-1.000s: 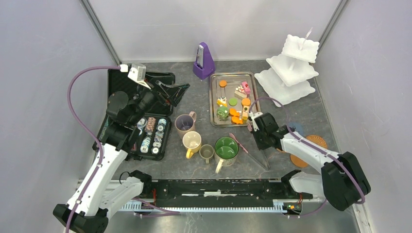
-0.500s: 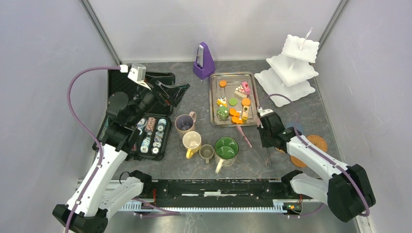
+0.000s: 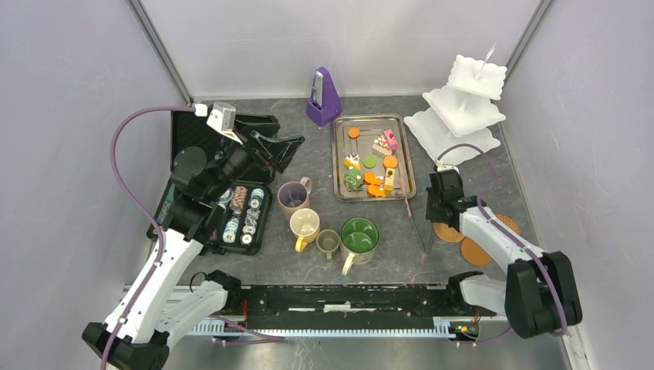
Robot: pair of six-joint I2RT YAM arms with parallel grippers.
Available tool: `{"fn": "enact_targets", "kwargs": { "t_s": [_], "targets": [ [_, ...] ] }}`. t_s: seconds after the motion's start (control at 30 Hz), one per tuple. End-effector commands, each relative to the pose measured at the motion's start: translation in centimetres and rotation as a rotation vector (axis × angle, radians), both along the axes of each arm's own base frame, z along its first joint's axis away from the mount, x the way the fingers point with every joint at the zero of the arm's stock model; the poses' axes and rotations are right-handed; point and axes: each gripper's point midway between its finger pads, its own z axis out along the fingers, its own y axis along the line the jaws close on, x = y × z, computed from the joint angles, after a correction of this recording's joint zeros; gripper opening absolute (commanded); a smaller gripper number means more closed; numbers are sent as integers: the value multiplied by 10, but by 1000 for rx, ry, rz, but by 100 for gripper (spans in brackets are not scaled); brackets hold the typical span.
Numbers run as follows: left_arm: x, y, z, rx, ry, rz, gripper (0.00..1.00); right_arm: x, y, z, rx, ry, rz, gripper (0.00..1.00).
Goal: Serve the afternoon tea
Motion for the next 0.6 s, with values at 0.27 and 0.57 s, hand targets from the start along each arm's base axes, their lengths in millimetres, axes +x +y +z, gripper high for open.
{"fn": "enact_targets", "kwargs": {
  "t_s": [0.27, 0.57],
  "targets": [
    [-1, -5, 4, 24, -50, -1, 100, 64, 6, 9, 14, -82, -10, 10],
    [-1, -8, 2, 30, -29, -5, 100, 60, 22, 24, 99, -199, 84, 78]
  ]
}}
